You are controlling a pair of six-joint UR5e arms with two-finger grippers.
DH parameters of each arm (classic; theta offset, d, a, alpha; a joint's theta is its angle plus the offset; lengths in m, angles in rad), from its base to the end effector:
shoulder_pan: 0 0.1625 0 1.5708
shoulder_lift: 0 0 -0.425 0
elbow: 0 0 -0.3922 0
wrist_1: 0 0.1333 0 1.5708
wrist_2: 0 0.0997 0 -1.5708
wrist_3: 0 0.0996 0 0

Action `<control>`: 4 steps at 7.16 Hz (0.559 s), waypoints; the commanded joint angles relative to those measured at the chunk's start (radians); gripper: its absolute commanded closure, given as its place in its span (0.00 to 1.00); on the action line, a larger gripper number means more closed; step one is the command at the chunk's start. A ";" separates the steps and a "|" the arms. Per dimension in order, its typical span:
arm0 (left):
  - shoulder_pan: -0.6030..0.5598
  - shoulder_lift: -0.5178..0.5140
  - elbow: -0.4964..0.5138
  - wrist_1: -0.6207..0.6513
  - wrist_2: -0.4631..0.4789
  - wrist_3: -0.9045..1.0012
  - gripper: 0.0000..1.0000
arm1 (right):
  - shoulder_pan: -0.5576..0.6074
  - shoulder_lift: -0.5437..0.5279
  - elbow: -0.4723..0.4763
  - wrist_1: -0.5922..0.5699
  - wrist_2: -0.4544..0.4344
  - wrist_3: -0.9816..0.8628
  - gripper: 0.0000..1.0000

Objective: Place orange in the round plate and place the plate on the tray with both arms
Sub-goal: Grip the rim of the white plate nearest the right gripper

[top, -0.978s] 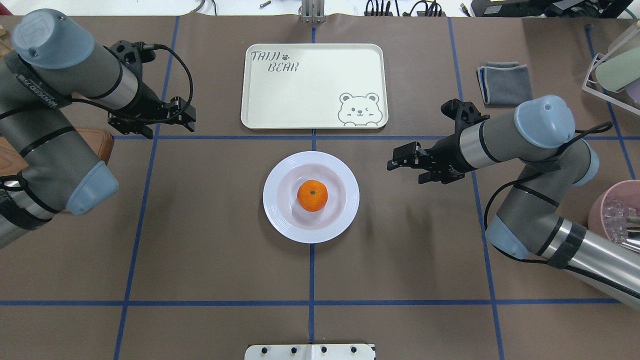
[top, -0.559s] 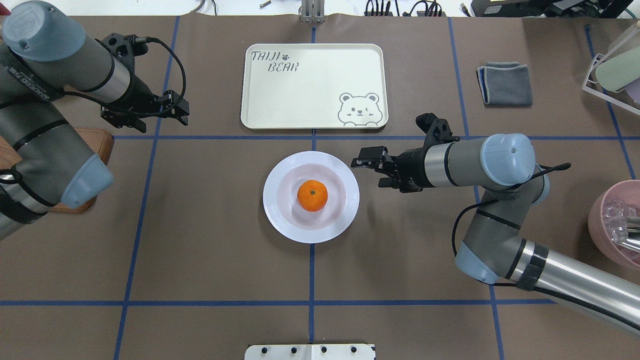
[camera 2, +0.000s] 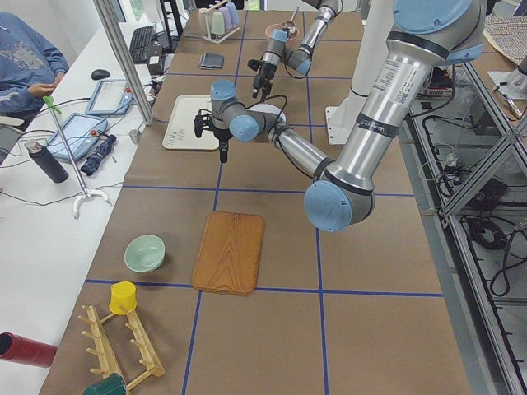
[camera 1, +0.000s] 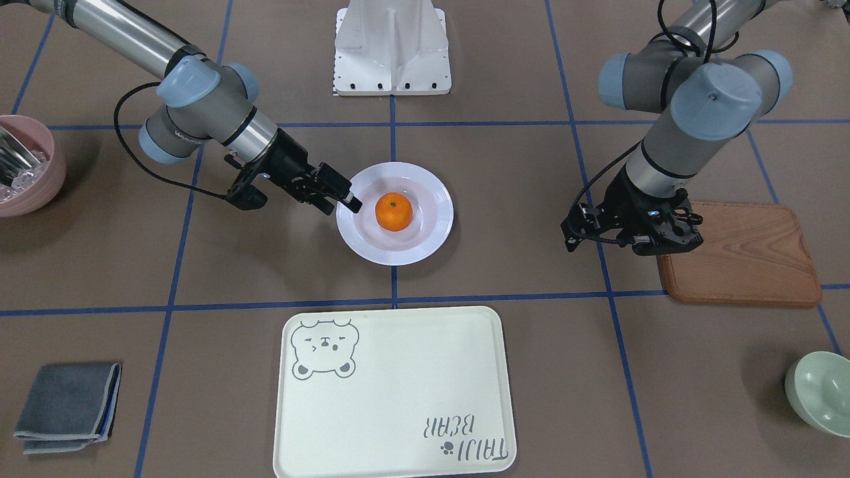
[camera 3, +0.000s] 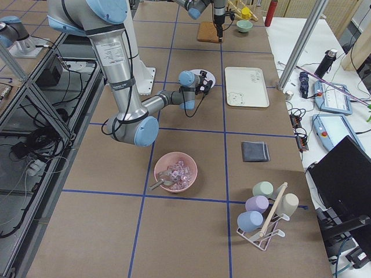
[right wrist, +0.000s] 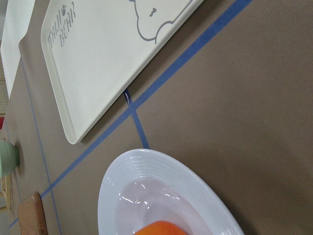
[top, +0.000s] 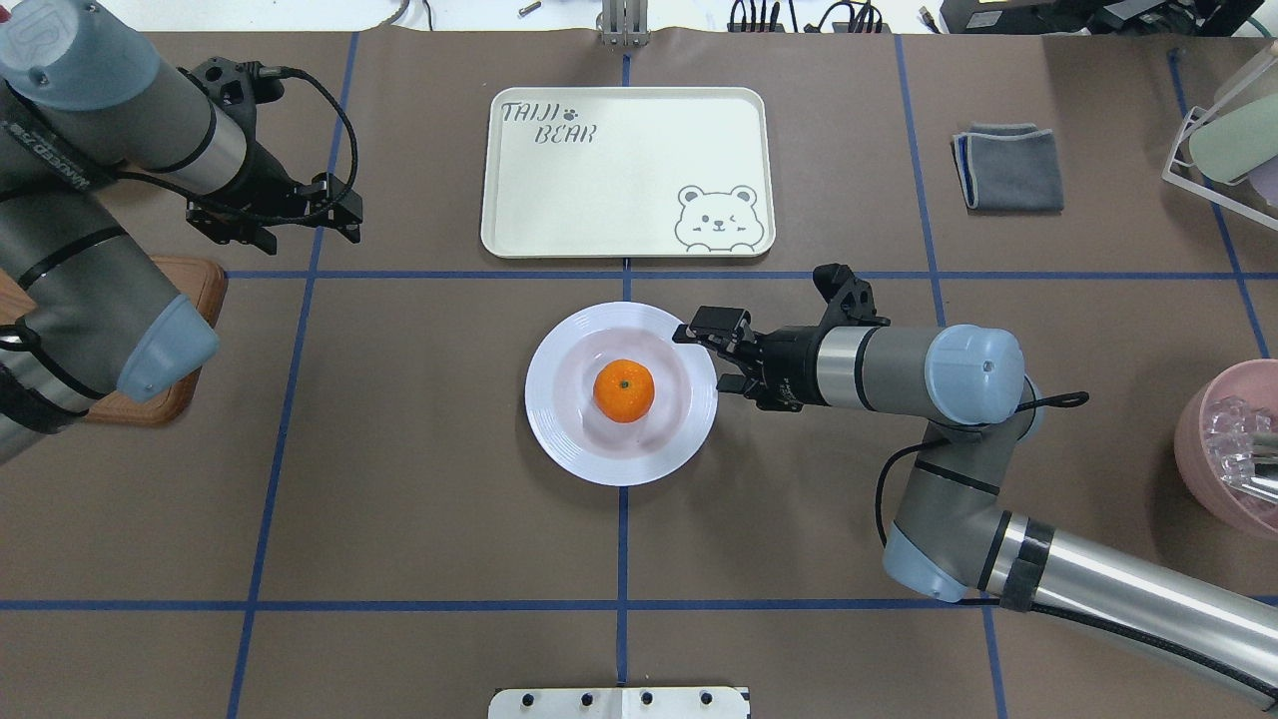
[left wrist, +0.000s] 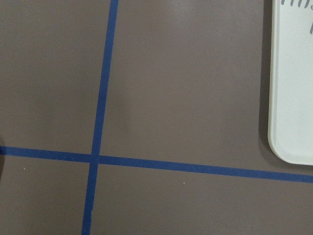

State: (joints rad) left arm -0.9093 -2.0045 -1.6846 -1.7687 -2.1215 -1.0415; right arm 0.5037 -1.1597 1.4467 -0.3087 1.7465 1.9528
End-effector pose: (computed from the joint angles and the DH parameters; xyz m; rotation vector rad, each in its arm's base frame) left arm 0.3317 -0.5583 0.3387 0.0836 0.8911 -0.1492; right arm -0.5100 -0.4134 0.3435 -0.0456 -1.5762 0.5628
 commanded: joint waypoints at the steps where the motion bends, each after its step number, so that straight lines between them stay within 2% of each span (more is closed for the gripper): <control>1: 0.000 0.000 0.008 -0.001 0.002 0.003 0.02 | -0.007 0.003 -0.020 0.025 -0.007 0.009 0.00; 4: 0.000 0.001 0.008 -0.001 0.002 0.003 0.02 | 0.008 0.000 0.001 0.023 0.005 0.012 0.00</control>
State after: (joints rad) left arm -0.9097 -2.0040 -1.6772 -1.7702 -2.1204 -1.0385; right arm 0.5012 -1.1574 1.4365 -0.2837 1.7444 1.9642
